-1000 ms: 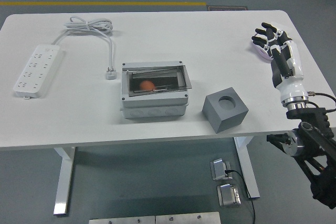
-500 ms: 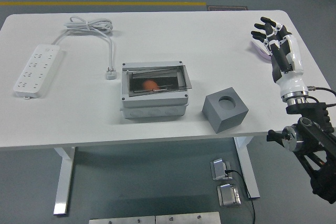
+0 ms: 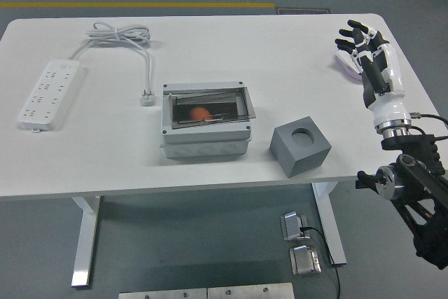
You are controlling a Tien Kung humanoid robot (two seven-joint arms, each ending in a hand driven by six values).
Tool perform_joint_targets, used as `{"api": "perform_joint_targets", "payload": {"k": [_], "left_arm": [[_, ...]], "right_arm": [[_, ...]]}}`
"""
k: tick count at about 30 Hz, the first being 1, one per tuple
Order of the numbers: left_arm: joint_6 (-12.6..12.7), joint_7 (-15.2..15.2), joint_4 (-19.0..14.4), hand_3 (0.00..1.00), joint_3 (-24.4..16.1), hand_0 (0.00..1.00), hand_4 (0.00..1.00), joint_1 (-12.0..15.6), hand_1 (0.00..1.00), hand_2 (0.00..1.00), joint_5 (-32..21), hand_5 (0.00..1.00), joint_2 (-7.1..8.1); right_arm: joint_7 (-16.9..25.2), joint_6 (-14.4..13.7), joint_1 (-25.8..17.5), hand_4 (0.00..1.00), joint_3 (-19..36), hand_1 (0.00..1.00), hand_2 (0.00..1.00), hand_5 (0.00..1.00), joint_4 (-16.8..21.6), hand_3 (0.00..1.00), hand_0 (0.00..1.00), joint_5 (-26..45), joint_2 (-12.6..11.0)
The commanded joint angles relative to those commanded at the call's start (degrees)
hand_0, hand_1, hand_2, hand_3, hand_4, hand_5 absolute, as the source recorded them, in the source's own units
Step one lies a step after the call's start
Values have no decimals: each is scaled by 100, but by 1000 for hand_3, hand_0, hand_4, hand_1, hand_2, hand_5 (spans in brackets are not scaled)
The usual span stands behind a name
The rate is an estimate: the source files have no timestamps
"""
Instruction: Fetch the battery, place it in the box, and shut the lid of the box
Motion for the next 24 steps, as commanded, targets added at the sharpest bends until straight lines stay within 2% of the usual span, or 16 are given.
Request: {"api": "perform_joint_targets", "payload": {"k": [5, 18, 24], "left_arm": [[6, -4, 0, 568, 8, 639, 578, 13, 687, 586, -17, 20, 2], [31, 5, -4, 568, -14, 639, 577, 65, 688, 586, 19, 18, -37], [28, 1, -2, 569, -11, 639, 577, 51, 686, 587, 30, 17, -31]], "right_arm": [[13, 5, 16, 804, -4, 630, 656, 591, 0, 699, 729, 14, -2], [-12, 50, 457, 803, -379, 630, 656, 581, -189, 701, 725, 82, -8], [-20, 52, 528, 802, -474, 630, 657, 589, -206, 704, 726, 85, 6]]}}
